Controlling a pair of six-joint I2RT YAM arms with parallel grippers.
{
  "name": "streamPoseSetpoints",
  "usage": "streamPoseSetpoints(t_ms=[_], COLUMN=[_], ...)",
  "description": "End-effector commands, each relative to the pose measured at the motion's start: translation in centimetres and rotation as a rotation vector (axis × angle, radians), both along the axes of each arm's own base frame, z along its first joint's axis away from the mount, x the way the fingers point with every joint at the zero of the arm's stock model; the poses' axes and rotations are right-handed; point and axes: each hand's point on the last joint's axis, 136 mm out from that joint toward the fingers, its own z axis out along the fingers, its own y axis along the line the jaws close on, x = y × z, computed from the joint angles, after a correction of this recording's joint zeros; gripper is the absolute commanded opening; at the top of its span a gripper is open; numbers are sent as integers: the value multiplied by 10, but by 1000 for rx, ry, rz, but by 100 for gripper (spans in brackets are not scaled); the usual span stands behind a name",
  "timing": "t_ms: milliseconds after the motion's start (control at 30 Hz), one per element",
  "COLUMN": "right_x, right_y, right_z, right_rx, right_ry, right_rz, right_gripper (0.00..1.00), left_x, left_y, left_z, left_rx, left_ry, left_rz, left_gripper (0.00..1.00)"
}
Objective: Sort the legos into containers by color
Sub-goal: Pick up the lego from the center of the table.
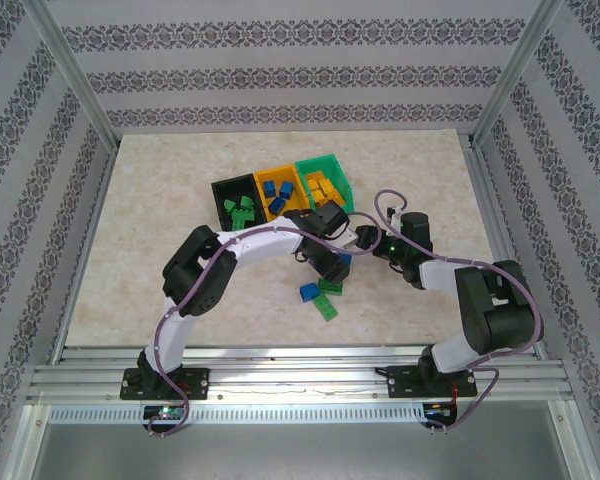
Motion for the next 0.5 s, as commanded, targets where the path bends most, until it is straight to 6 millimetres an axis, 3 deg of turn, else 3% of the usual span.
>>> streamPoseSetpoints(t_ms=[0,333,467], right_x=[10,10,10], right_y=[3,3,3], right_z=[14,14,13], right_rx=[31,35,36], right_ry=[-44,-44,-42], right_rz=[7,8,7], right_gripper=[63,64,63], left_x=[-7,-4,1], left_y=[0,0,-2], left_z=[-3,-3,9], left_rx=[44,70,60], left_ry=[0,-7,-30], left_rz=[-40,-69,-71], left_gripper=[72,53,50])
